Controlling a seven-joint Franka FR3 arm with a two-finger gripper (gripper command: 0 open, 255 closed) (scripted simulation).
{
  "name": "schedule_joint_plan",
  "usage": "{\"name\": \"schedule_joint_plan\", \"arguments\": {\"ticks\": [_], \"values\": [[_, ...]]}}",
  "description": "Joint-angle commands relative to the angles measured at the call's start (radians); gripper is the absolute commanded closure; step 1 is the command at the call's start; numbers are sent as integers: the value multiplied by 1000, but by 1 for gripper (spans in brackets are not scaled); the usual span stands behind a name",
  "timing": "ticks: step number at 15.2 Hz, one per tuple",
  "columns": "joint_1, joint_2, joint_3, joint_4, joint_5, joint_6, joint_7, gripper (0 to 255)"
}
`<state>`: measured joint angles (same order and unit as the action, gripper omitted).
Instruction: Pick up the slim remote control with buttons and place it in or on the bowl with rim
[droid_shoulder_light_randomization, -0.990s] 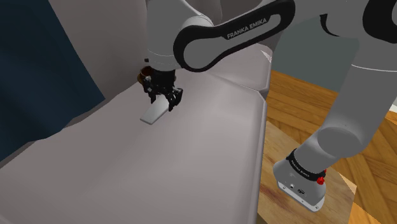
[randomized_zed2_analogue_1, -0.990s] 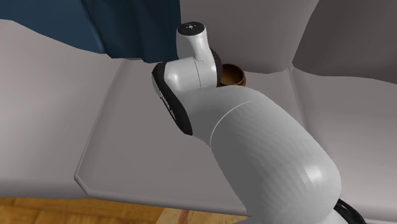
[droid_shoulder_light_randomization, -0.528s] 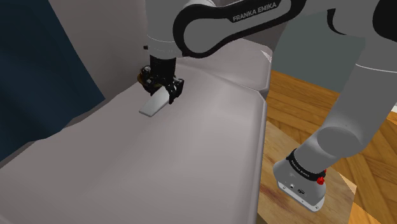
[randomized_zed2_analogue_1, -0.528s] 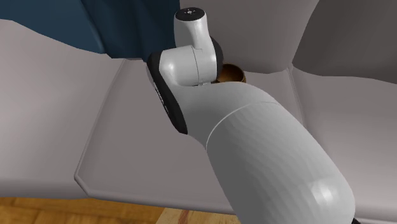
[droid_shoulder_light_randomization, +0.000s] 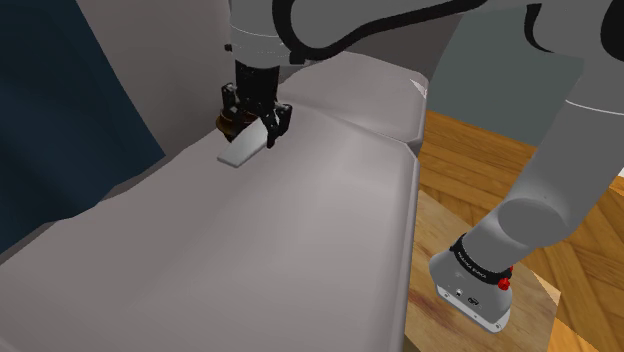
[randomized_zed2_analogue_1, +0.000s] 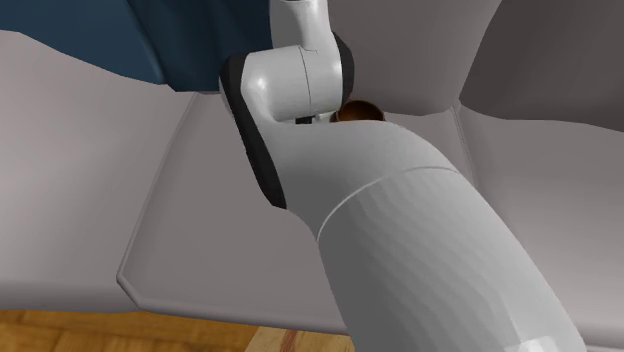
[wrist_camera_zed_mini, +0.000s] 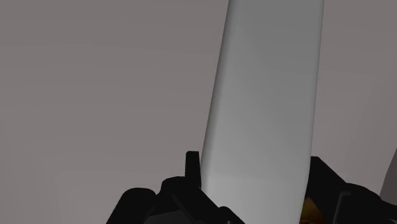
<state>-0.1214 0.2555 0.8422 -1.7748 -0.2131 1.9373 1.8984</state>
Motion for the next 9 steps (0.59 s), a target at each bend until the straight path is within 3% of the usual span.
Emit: {"name": "schedule_joint_plan", "arguments": {"ticks": [1, 9], "values": [[-1, -9, 4, 17, 8, -23, -4, 255], [-1, -1, 1, 116, 8, -114, -26, 255]]}}
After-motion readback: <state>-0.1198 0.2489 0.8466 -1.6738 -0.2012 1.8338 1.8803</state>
